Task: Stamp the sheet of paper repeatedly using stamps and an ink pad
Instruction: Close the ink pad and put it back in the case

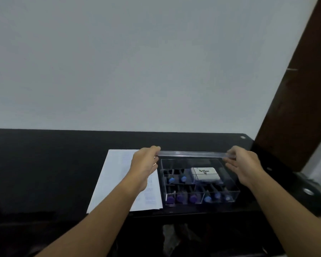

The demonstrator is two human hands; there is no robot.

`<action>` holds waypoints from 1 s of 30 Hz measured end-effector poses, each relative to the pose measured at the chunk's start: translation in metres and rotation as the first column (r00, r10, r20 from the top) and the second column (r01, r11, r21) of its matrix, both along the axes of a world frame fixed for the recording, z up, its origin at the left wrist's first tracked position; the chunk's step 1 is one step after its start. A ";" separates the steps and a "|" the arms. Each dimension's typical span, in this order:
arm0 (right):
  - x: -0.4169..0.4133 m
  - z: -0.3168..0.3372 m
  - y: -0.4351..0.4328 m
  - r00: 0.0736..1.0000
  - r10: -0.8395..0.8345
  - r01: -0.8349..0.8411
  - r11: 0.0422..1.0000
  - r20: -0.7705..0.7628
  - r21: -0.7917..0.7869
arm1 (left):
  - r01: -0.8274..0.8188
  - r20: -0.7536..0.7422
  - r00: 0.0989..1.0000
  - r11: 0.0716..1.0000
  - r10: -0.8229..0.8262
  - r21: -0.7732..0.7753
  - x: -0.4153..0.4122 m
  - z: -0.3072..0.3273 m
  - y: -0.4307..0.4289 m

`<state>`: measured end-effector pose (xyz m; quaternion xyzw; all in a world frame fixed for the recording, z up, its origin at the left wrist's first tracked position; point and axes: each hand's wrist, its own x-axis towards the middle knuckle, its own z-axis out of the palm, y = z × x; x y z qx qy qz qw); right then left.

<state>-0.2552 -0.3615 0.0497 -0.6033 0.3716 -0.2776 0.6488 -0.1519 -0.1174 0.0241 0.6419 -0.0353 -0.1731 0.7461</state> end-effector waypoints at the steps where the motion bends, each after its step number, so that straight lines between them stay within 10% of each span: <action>1: -0.003 -0.006 -0.004 0.999 -0.019 0.019 1.000 -0.027 -0.018 | 0.005 0.024 1.000 0.999 -0.007 0.047 -0.004 -0.004 -0.005; 30: -0.022 -0.084 -0.039 0.888 -0.122 -0.158 0.825 -0.444 -0.543 | -0.034 0.338 0.926 0.854 -0.169 0.520 -0.034 -0.076 -0.020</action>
